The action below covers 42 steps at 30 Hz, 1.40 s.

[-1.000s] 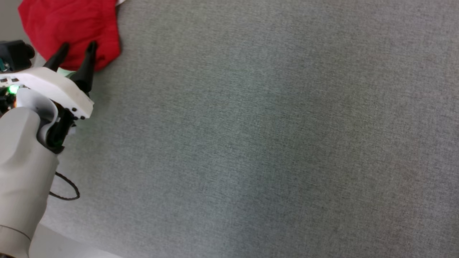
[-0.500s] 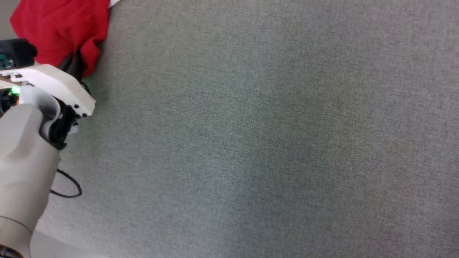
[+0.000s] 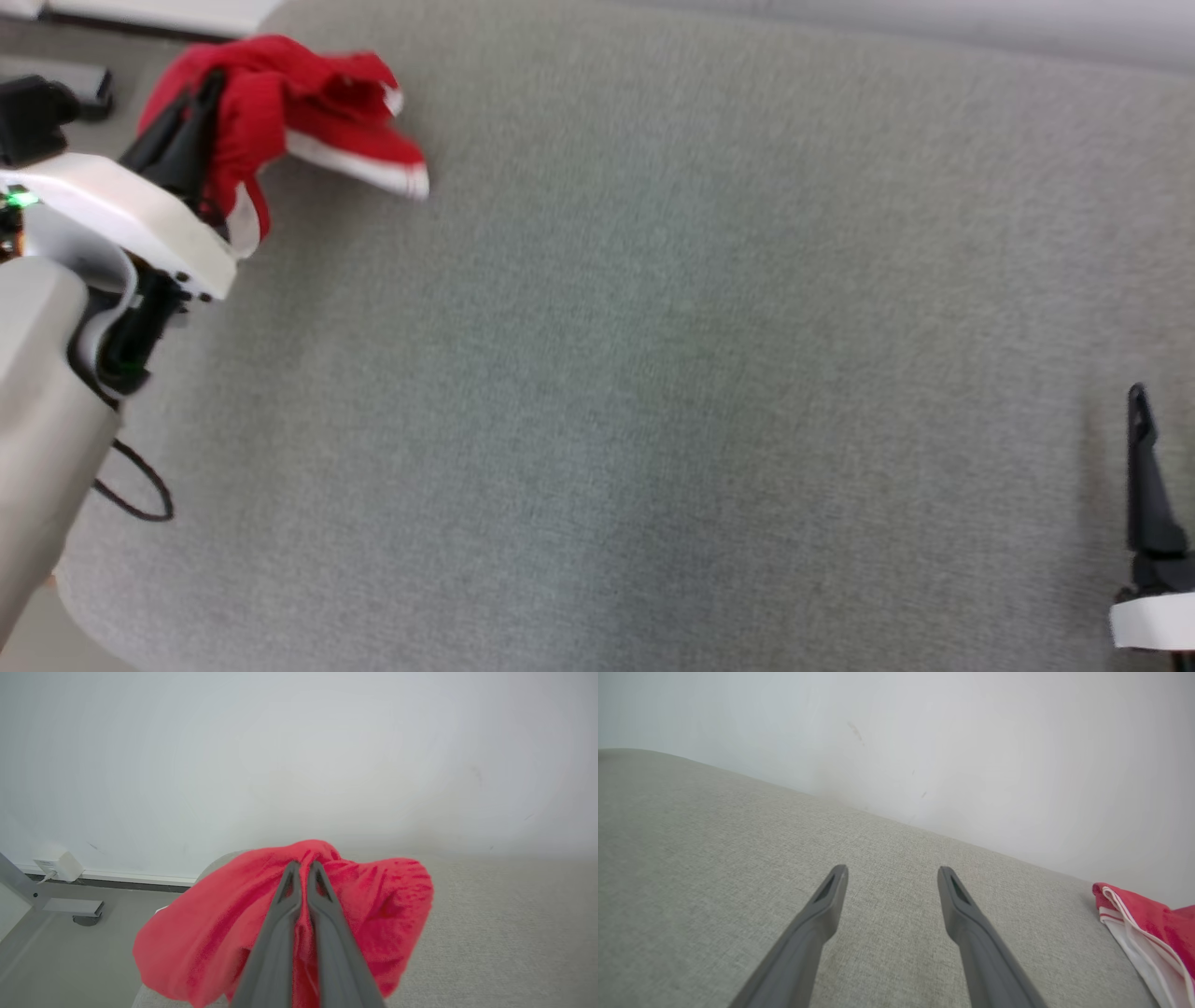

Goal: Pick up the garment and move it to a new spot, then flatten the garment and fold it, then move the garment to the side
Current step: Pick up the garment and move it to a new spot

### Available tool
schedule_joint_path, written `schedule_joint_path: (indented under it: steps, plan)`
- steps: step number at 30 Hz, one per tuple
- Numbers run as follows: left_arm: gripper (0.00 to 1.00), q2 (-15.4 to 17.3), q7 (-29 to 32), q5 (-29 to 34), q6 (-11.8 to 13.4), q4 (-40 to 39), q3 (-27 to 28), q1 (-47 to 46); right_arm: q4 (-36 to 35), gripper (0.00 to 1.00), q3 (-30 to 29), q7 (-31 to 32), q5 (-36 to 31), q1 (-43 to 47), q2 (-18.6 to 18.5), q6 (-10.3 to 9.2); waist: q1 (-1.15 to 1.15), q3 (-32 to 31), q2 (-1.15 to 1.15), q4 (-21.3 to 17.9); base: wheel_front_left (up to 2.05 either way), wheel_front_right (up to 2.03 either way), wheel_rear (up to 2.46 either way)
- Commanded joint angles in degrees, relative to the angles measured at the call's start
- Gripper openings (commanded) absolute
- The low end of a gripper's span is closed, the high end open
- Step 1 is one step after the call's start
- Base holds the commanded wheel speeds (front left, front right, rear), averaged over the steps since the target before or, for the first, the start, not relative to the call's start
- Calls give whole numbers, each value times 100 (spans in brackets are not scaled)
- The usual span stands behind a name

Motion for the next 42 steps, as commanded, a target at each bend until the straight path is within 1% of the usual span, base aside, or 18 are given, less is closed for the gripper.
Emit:
schedule_joint_path:
  steps: [1,3,7,9,12,16,18,21,25,27,29,33,37,39,40,42]
  plan:
    - [0,35,67,-118,11,-169,-30,127,100,100,20,-76,42,45,72,-15,0,-504,0,-209,0,0,0]
    - [0,176,259,-223,12,-578,-95,191,310,100,59,-176,44,97,172,-15,0,-758,0,-306,0,0,0]
    - [0,303,753,-566,15,-1582,-195,447,660,100,106,-328,111,203,343,-15,0,-1252,0,-519,0,0,0]
    - [0,391,1028,-793,88,-2173,-218,600,795,100,125,-376,141,282,414,-15,0,-1464,0,-627,0,0,0]
    - [0,489,1406,-1136,288,-3125,-248,877,951,100,168,-413,197,385,484,-15,0,-1710,0,-807,0,0,0]
    - [0,555,1710,-1529,666,-4344,-244,1167,1080,100,266,-444,258,479,576,-15,0,-1879,0,-1062,0,0,0]
    - [0,509,1821,-1700,834,-4820,-253,1285,1074,100,316,-438,286,449,598,-15,0,-1911,0,-1215,0,0,0]
    - [0,342,1922,-2026,1051,-5383,-262,1432,1037,100,370,-439,343,429,643,-15,0,-1919,0,-1454,0,0,0]
    - [0,-34,1985,-2466,1242,-5878,-310,1564,1001,100,386,-438,376,388,690,-15,0,-1844,0,-1765,0,0,0]
    - [0,-193,1950,-2501,1301,-5966,-354,1568,989,100,391,-439,388,349,702,-15,0,-1781,0,-1912,0,0,0]
    - [0,-289,1868,-2301,1359,-5875,-431,1513,975,100,402,-439,391,312,713,-15,0,-1705,0,-2060,0,0,0]
    - [0,-683,1576,-2443,1485,-5443,-397,1720,962,100,352,-439,421,250,719,-15,0,-1555,0,-2297,0,0,0]
    - [0,-986,1208,-2611,1629,-4550,-255,1985,981,100,386,-439,478,182,725,-15,0,-1406,0,-2453,0,0,0]
    - [0,-1058,1021,-2603,1647,-3946,-151,2068,996,100,432,-439,520,173,723,-15,0,-1333,0,-2513,0,0,0]
    - [0,-1134,890,-2714,1665,-3635,-53,2141,996,100,458,-439,539,145,725,-14,0,-1291,0,-2539,0,0,0]
    - [0,-1143,657,-2694,1648,-2987,95,2198,1007,100,487,-440,529,99,723,-15,0,-1226,0,-2582,0,0,0]
